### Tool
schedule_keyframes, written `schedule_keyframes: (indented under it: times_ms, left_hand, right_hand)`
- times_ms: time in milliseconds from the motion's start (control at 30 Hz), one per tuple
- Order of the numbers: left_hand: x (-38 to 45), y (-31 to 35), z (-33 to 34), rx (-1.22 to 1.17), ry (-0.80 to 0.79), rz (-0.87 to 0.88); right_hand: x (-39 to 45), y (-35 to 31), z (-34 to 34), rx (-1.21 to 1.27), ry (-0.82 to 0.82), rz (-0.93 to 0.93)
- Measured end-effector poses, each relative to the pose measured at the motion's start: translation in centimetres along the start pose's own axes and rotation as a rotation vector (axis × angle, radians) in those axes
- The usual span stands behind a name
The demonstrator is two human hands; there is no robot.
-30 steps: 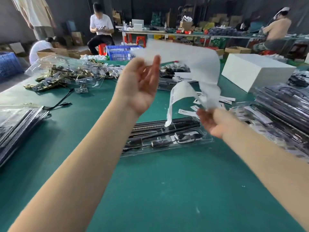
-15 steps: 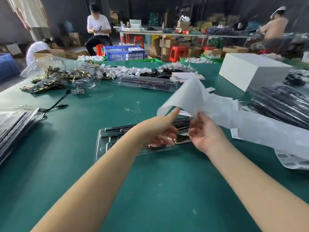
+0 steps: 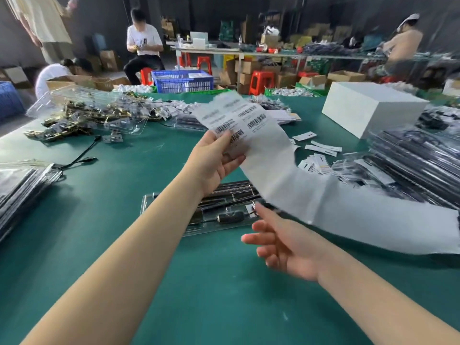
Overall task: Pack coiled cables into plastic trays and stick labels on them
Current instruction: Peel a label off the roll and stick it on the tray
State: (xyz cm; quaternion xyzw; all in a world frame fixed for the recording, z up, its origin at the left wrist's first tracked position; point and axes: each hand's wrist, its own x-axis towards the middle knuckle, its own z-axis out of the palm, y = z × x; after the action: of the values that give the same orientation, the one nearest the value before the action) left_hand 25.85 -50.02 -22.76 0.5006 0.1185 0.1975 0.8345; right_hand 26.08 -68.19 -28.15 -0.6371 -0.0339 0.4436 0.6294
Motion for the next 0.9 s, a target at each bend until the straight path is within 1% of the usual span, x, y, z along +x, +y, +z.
schedule_keyframes:
  times_ms: [33, 67, 100, 133, 167, 200, 233, 300, 333, 467, 567, 600, 633, 700, 733, 767, 800, 833, 867, 900]
  left_hand:
    - [0.0, 0.0, 0.0, 0.106, -0.016, 0.035]
    - [0.0, -0.1, -0.2, 0.203, -0.044, 0.056]
    - [-0.1, -0.1, -0.4, 0.283, -0.081, 0.060]
    - [-0.2, -0.4, -0.6, 0.352, -0.118, 0.050]
    - [-0.4, -0.7, -0.8, 0.404, -0.147, 0.034]
    - [-0.6, -1.2, -0.9, 0.439, -0.166, 0.017]
    - [-0.8, -1.8, -1.2, 0.453, -0.174, 0.000]
    - [-1.0, -3.1, -1.7, 0.447, -0.155, -0.023]
    - [-1.2, -3.8, -1.9, 0.441, -0.123, -0.021]
    - [-1.4, -6.3, -3.0, 0.381, 0.158, 0.020]
    - [-1.3, -7.2, -3.6, 0.382, 0.269, 0.070]
    - [-1.3, -7.5, -3.8, 0.443, 0.305, 0.119]
    - [-1.4, -7.7, -3.8, 0.565, 0.358, 0.205]
    - [-1.5, -8.0, -3.8, 0.947, 0.445, 0.464]
    - [-1.7, -7.9, -3.6, 1.132, 0.432, 0.611]
    - [-1.9, -7.8, -3.2, 1.263, 0.363, 0.727]
    - [-2.0, -7.7, -2.6, 1.345, 0.257, 0.796]
    - [-2.2, -7.7, -2.1, 1.386, 0.143, 0.816]
    - [-2.4, -7.8, -1.6, 1.390, 0.053, 0.801]
    - [-2.7, -8.0, -1.1, 1.362, 0.004, 0.774]
  right_hand:
    - [-0.3, -0.4, 0.1, -0.099, 0.036, -0.141]
    - [-0.4, -1.0, 0.1, -0.149, 0.142, -0.390]
    - [-0.3, -1.7, -0.1, -0.194, 0.286, -0.672]
    - [-0.2, -2.6, -0.5, -0.284, 0.446, -0.908]
    - [0.3, -3.4, -1.1, -0.426, 0.593, -1.030]
    - [0.8, -4.1, -1.6, -0.539, 0.659, -1.040]
    - [1.5, -4.5, -2.2, -0.590, 0.633, -0.955]
    - [2.9, -4.7, -2.5, -0.499, 0.459, -0.749]
    - [3.6, -4.4, -2.6, -0.452, 0.399, -0.703]
    - [6.0, -2.1, -2.7, -0.345, 0.237, -0.712]
    - [7.3, -0.5, -2.6, -0.292, 0.219, -0.770]
    - [7.5, -0.1, -2.6, -0.292, 0.232, -0.793]
    - [7.8, 0.4, -2.5, -0.312, 0.257, -0.823]
    - [8.1, 1.1, -2.5, -0.335, 0.327, -0.881]
    - [8.1, 1.2, -2.5, -0.322, 0.358, -0.903]
    - [8.1, 1.3, -2.5, -0.326, 0.390, -0.924]
    - [8.2, 1.4, -2.6, -0.353, 0.410, -0.952]
    - [8.3, 1.4, -2.8, -0.400, 0.421, -0.976]
    - [8.3, 1.5, -2.9, -0.437, 0.427, -0.993]
    - [8.4, 1.5, -3.0, -0.465, 0.434, -1.001]
